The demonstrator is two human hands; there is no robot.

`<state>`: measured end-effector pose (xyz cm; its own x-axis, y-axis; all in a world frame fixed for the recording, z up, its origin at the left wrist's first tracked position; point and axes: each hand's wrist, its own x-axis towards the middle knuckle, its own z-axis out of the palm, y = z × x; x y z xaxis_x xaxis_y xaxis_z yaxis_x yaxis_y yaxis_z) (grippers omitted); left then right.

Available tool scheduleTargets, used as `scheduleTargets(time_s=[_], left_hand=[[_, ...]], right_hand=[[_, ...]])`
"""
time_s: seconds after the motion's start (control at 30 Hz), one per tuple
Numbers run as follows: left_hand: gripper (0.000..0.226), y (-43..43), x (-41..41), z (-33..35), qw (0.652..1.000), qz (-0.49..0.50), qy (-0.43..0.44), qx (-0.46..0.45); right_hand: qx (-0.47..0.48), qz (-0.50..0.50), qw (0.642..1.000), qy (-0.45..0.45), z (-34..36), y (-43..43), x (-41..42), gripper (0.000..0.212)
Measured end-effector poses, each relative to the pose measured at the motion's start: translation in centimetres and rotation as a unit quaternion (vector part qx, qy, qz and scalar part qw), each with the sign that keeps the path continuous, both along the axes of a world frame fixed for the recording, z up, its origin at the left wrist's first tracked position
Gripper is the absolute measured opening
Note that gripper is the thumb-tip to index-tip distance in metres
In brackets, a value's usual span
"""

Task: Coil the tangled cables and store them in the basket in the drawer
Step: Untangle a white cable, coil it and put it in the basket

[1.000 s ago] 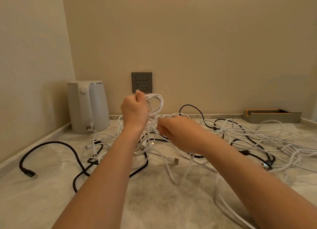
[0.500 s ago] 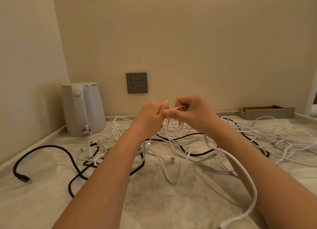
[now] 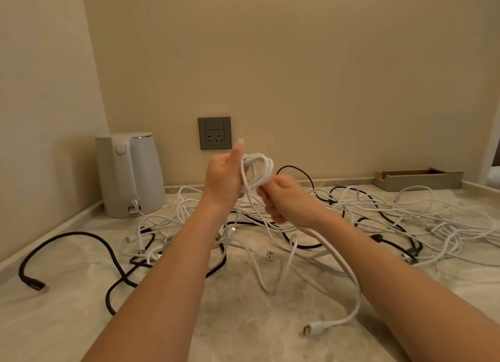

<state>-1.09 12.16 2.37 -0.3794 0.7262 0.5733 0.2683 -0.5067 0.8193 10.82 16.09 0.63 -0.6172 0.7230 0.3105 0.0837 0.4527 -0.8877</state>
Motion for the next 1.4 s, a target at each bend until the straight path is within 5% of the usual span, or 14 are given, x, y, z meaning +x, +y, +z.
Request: scheduleTargets(time_s=[0.2, 0.33, 0.5, 0.7, 0.83, 1.1, 1.23, 1.4], left_hand=[[0.057, 0.2, -1.3, -0.3, 0.979, 0.199, 0.046, -0.01], [0.058, -0.2, -2.2, -0.6, 0.949, 0.292, 0.119, 0.015], [0.056, -0.2, -2.3, -0.8, 0.917, 0.299, 0.262, -0.005], [0.055, 0.6, -0.8, -1.1, 0.934, 0.084, 0.347, 0.016], [0.055, 0.5, 0.2, -1.2, 0.964, -0.014, 0.265, 0.001], [0.065, -0.3, 2.1, -0.3, 0.99, -0.115, 0.074, 0.017], [0.055, 0.2, 1.0, -0.4, 0.999, -0.002, -0.008, 0.043], [0.057, 0.6, -0.8, -0.7, 0.986, 0.16, -0.011, 0.044]], right_hand=[[0.273, -0.006, 0.929, -0.249, 0.9, -2.9, -0.6, 0.028], [0.303, 0.029, 0.888, -0.344, 1.8, -4.1, 0.2, 0.037], [0.437, -0.061, 0.868, -0.227, 2.6, -3.4, 1.0, 0.04], [0.372, -0.1, 0.919, -0.085, 2.5, -0.9, 2.2, 0.032], [0.26, -0.062, 0.963, 0.009, 2.3, 0.1, 2.7, 0.032], [0.138, -0.097, 0.985, 0.032, 1.3, 1.8, 2.7, 0.048], [0.176, -0.082, 0.979, -0.065, 0.9, 0.1, 0.9, 0.04], [0.285, -0.029, 0.922, -0.26, 1.1, -2.1, 0.1, 0.025]])
